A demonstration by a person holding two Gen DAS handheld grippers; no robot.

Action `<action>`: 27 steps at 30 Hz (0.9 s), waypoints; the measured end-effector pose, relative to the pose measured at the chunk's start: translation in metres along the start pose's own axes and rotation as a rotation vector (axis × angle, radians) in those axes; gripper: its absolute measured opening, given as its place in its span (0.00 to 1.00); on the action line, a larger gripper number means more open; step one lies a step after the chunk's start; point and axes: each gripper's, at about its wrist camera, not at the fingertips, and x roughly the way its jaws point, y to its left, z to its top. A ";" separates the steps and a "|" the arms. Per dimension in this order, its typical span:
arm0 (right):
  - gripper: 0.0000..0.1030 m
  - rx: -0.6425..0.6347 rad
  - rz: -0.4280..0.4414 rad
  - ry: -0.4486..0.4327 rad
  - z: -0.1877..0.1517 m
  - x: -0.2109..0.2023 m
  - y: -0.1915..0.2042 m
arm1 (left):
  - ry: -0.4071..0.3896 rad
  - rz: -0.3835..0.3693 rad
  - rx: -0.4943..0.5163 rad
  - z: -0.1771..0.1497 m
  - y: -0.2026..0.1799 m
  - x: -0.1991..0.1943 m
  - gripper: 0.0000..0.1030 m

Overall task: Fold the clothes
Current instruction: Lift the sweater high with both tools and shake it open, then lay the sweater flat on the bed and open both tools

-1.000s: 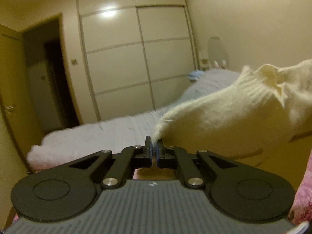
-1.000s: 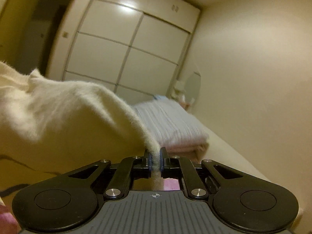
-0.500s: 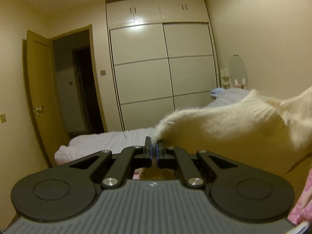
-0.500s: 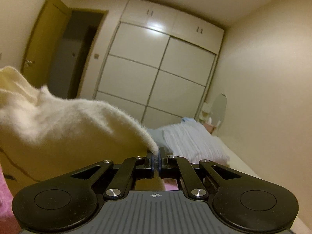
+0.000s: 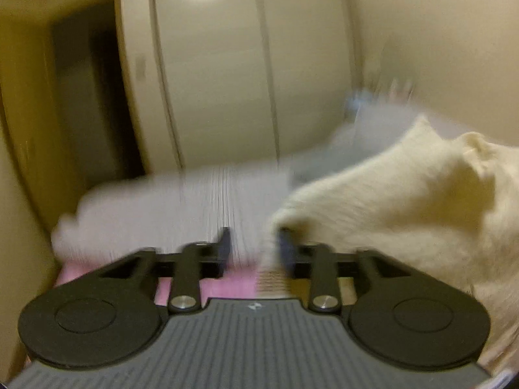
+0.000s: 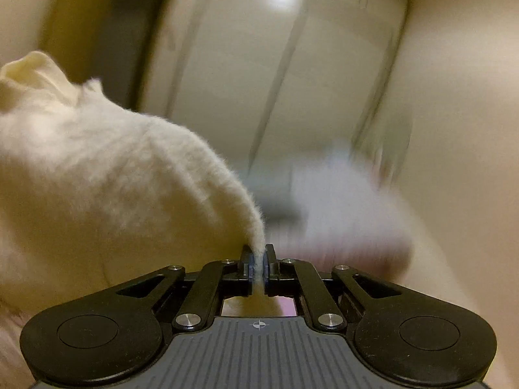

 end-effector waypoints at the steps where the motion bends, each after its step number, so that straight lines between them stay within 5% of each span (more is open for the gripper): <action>1: 0.07 0.021 0.001 0.095 -0.006 0.029 0.000 | 0.036 0.047 -0.002 -0.009 -0.003 0.023 0.25; 6: 0.11 0.113 0.015 0.247 -0.064 0.069 0.006 | 0.187 0.137 -0.048 -0.085 -0.001 0.050 0.24; 12: 0.17 0.255 0.049 0.470 -0.170 0.061 -0.008 | 0.405 0.170 -0.272 -0.202 0.014 -0.012 0.23; 17: 0.18 0.380 0.137 0.658 -0.225 0.067 -0.003 | 0.565 0.141 -0.421 -0.278 0.000 -0.062 0.23; 27: 0.20 0.316 0.254 0.678 -0.234 0.071 0.044 | 0.667 0.077 -0.292 -0.296 -0.064 -0.076 0.24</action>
